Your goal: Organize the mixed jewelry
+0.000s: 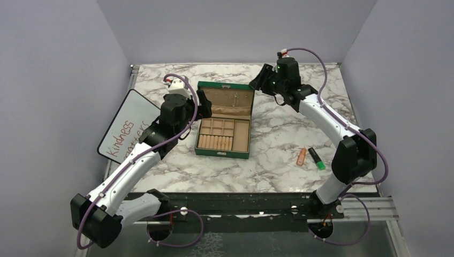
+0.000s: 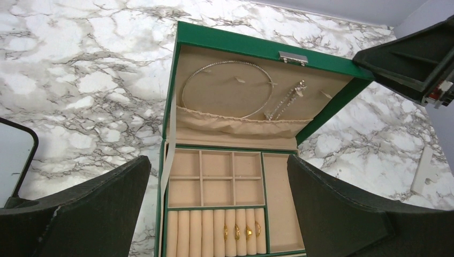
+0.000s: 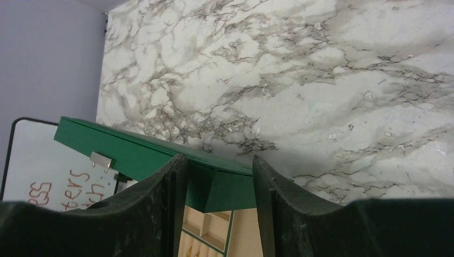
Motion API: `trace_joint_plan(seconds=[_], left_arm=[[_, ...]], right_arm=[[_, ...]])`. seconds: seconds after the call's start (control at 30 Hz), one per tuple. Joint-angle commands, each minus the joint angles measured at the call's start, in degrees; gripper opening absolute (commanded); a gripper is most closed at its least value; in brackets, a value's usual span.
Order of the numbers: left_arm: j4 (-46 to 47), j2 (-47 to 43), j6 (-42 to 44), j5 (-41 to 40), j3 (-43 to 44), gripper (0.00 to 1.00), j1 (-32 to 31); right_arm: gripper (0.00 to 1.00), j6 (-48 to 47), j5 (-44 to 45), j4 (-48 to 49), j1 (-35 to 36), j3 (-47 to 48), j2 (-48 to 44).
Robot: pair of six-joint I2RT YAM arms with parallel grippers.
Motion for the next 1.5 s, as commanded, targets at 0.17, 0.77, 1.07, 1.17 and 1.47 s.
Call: trace_joint_plan(seconds=[0.17, 0.77, 1.07, 1.17, 1.47], left_arm=[[-3.06, -1.78, -2.39, -7.18, 2.48, 0.99, 0.35], [-10.18, -5.44, -11.66, -2.84, -2.19, 0.99, 0.44], [-14.51, 0.46, -15.24, 3.63, -4.99, 0.84, 0.70], [-15.97, 3.57, -14.42, 4.43, -4.25, 0.72, 0.94], [-19.26, 10.55, -13.48, 5.42, -4.78, 0.61, 2.45]], right_arm=[[0.50, -4.87, -11.62, -8.97, 0.71, -8.65, -4.26], [0.45, -0.84, -28.03, -8.47, 0.95, -28.25, -21.02], [0.55, -1.41, -24.28, -7.59, 1.93, -26.65, -18.95], [0.55, -2.72, -20.59, -8.68, 3.24, -25.55, -15.69], [0.55, -4.19, -16.83, -8.81, 6.51, -25.14, -10.04]])
